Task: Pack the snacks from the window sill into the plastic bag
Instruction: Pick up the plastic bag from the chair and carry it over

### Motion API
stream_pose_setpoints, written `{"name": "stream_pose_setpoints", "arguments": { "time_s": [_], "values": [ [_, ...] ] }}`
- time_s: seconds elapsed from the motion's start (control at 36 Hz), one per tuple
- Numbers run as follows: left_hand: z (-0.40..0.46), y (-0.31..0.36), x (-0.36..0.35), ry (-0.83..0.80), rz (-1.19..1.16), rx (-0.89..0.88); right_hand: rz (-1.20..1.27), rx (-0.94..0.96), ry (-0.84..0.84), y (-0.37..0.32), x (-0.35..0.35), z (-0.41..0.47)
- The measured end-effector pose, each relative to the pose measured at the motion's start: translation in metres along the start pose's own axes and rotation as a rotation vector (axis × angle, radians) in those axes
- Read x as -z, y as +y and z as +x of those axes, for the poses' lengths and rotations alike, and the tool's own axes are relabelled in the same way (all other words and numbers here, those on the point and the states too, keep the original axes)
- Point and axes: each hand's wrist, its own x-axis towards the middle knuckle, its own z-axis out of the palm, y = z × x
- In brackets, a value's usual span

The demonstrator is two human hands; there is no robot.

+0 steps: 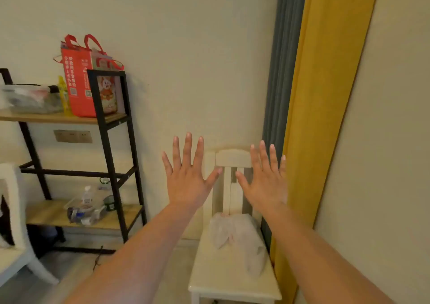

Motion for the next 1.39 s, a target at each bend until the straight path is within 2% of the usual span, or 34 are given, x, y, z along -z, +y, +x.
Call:
{"name": "stream_pose_setpoints", "arguments": {
  "time_s": [0.31,0.58,0.72,1.14,1.39],
  "values": [
    [-0.073,-0.04,-0.054,-0.241,0.048,0.029,0.003,-0.027,-0.261,0.001,-0.075,-0.072],
    [-0.124,-0.058,-0.082,-0.487,0.082,0.032,-0.012,-0.063,-0.436,-0.01,-0.114,-0.115],
    [-0.142,-0.062,-0.097,-0.564,0.089,0.019,-0.009,-0.08,-0.591,-0.017,-0.133,-0.141],
    [-0.155,-0.069,-0.141,-0.767,0.095,-0.078,-0.011,-0.172,-0.736,-0.025,-0.187,-0.156],
    [-0.13,-0.059,-0.197,-0.866,0.106,-0.074,-0.024,-0.195,-0.815,-0.007,-0.233,-0.118]
  ]
}}
